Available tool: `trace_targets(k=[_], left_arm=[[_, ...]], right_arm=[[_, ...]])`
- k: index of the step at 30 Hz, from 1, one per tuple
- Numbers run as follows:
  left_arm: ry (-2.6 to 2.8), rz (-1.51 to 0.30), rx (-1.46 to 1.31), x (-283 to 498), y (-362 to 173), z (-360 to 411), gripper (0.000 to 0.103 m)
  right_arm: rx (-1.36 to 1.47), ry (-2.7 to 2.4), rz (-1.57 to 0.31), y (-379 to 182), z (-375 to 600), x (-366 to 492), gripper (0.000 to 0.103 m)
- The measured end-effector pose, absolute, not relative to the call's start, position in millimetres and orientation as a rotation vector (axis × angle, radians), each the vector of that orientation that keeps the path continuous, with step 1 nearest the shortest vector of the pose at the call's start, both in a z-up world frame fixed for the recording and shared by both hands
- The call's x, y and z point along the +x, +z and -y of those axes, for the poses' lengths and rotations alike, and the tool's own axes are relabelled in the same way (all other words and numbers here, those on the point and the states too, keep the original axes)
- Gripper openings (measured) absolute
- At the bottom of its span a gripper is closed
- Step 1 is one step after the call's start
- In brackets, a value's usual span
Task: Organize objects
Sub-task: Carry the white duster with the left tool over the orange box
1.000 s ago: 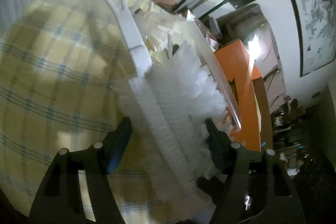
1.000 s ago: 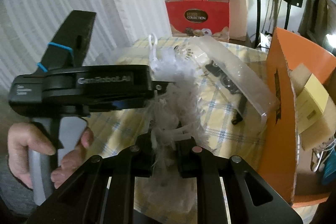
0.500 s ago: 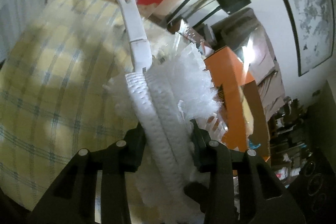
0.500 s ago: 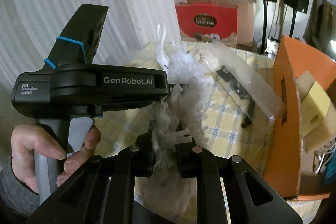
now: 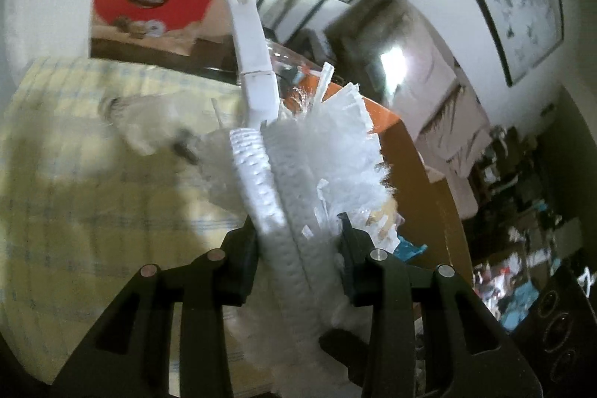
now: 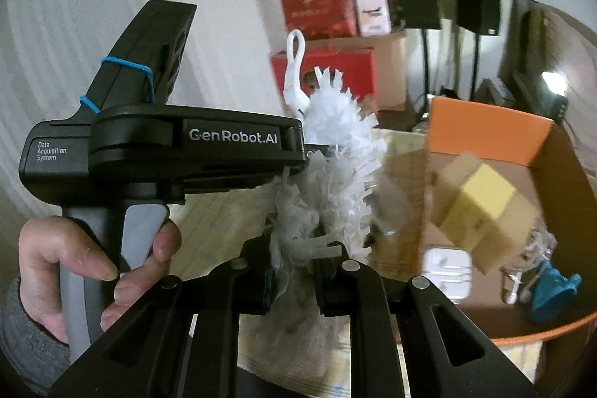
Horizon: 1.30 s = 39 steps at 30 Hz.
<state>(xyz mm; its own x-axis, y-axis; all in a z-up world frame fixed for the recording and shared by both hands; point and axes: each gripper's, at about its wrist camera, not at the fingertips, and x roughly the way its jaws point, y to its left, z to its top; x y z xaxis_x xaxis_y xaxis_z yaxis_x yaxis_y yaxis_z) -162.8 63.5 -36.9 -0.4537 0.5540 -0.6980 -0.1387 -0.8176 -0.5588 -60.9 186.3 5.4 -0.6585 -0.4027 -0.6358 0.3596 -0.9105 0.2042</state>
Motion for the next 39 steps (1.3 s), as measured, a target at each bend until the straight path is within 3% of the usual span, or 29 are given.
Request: trace_targets(k=[21, 31, 39], left_arm=[[2.046, 0.212, -1.385, -181.0, -16.7, -239.9, 0.033], [1.908, 0.121, -1.486, -196.4, -34.7, -289.5, 0.033], [1.869, 0.034, -1.519, -205.8, -40.0, -309.7, 0.033]], right_arm=[[1.077, -2.744, 0.363, 11.9, -307.6, -42.2, 0.019], [1.111, -2.752, 0.623, -6.0, -355.1, -50.4, 0.020], [1.137, -2.751, 0.687, -15.4, -367.0, -64.6, 0.022]])
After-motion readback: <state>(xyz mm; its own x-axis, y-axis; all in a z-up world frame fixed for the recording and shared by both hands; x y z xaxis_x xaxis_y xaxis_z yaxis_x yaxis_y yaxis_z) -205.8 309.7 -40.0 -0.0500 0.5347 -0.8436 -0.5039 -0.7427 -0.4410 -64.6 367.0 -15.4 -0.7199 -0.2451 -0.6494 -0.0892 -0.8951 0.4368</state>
